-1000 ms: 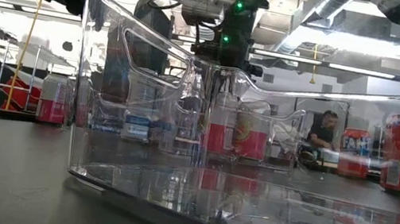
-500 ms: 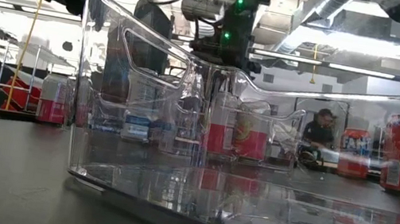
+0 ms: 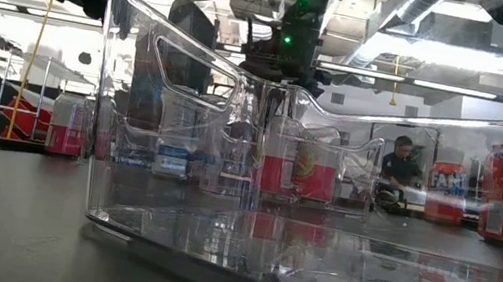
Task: Sort soda cans
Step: Put the top left pink-white soda can in the middle transparent bin
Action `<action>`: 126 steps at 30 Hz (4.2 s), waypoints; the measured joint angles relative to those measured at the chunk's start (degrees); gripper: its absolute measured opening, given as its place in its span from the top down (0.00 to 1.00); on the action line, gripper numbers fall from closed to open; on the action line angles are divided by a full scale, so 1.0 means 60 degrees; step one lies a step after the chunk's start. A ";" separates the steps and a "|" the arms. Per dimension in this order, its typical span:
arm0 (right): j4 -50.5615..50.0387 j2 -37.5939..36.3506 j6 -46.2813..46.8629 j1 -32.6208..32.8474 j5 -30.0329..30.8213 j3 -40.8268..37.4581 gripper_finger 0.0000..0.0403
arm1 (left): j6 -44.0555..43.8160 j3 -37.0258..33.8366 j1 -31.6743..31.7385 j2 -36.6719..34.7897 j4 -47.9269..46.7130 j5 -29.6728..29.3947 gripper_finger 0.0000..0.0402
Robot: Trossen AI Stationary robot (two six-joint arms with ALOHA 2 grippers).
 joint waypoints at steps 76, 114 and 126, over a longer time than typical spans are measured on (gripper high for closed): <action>-0.2819 -0.8072 0.9468 0.5872 0.3118 -0.6994 0.04 | -0.0437 0.0000 0.0000 0.0000 0.0069 -0.0857 1.00; 0.0418 -0.5487 0.6562 -0.7058 0.0725 -0.6991 0.04 | 0.0512 0.0000 -0.0002 0.0007 0.0093 -0.1002 1.00; 0.0533 -0.5834 0.6514 -0.7410 0.0745 -0.6983 0.04 | 0.1430 0.0000 0.0072 0.0038 0.1002 -0.0987 1.00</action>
